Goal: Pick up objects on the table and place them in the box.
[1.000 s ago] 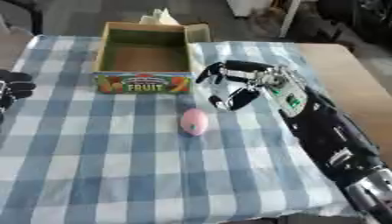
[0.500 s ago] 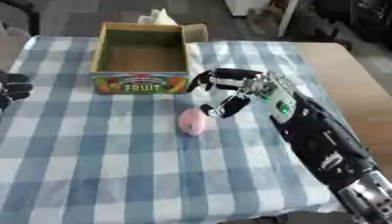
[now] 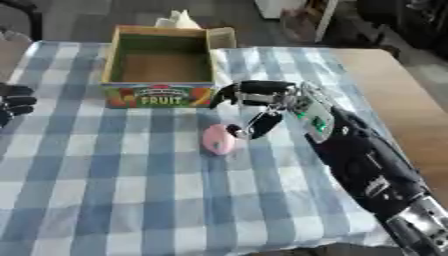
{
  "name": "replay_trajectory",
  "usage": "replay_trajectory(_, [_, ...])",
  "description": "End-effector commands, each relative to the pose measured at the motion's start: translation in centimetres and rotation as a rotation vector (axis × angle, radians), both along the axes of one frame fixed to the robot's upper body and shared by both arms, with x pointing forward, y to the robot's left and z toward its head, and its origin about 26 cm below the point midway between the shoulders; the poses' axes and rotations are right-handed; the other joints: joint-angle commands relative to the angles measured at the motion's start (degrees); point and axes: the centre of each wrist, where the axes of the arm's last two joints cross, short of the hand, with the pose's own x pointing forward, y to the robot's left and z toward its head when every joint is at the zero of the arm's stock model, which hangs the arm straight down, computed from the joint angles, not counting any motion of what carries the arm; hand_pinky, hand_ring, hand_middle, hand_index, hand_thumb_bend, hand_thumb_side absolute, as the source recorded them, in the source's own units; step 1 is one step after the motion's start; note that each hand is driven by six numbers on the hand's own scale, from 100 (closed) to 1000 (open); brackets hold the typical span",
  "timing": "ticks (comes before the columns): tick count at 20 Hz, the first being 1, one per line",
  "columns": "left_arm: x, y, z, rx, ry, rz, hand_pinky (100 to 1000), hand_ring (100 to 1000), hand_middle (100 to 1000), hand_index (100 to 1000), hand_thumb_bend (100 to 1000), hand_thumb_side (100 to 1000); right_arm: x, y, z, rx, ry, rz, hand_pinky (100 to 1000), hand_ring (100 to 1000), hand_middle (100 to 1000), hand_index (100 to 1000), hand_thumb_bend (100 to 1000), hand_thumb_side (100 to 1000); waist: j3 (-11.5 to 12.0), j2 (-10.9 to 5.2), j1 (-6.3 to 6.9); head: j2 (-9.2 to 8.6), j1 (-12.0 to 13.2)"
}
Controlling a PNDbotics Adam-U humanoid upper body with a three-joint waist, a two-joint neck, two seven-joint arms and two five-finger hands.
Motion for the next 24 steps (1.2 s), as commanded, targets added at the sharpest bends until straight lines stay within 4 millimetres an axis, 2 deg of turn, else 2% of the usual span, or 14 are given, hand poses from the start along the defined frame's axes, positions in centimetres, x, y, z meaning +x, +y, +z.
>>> replay_trajectory(1, [0.0,0.6,0.93,0.03,-0.022,0.001,786,731,689,708,100,813,0.05,0.06,1.43,-0.193,-0.066,0.257,827,977,855,892,176,110,-0.13,-0.68,0.37,0.31,-0.22])
replay_trajectory(12, [0.06,0.62,0.92,0.034,-0.024,-0.003,786,732,691,709,100,813,-0.44,0.86,1.02,-0.27,-0.131,0.331,840,970,827,871,228,100,-0.12,-0.08,1.08,0.31,-0.55])
replay_trajectory(18, [0.08,0.59,0.93,0.034,-0.025,-0.005,786,733,693,709,100,813,-0.51,0.95,1.37,-0.253,-0.163,0.329,836,956,810,698,207,100,0.04,-0.04,1.06,0.31,-0.56])
replay_trajectory(20, [0.08,0.57,0.92,0.033,-0.025,-0.005,786,734,693,709,100,814,-0.45,0.81,1.49,-0.238,-0.174,0.322,834,952,804,672,186,100,0.08,-0.05,1.0,0.31,-0.55])
replay_trajectory(22, [0.07,0.57,0.93,0.033,-0.025,-0.005,786,734,693,709,100,813,-0.37,0.61,1.57,-0.225,-0.184,0.312,834,949,802,673,167,100,0.1,-0.06,0.97,0.31,-0.53])
replay_trajectory(24, [0.08,0.56,0.95,0.033,-0.025,-0.006,786,734,694,709,100,813,-0.33,0.49,1.53,-0.218,-0.192,0.304,835,950,804,734,153,100,0.13,-0.06,0.99,0.31,-0.52])
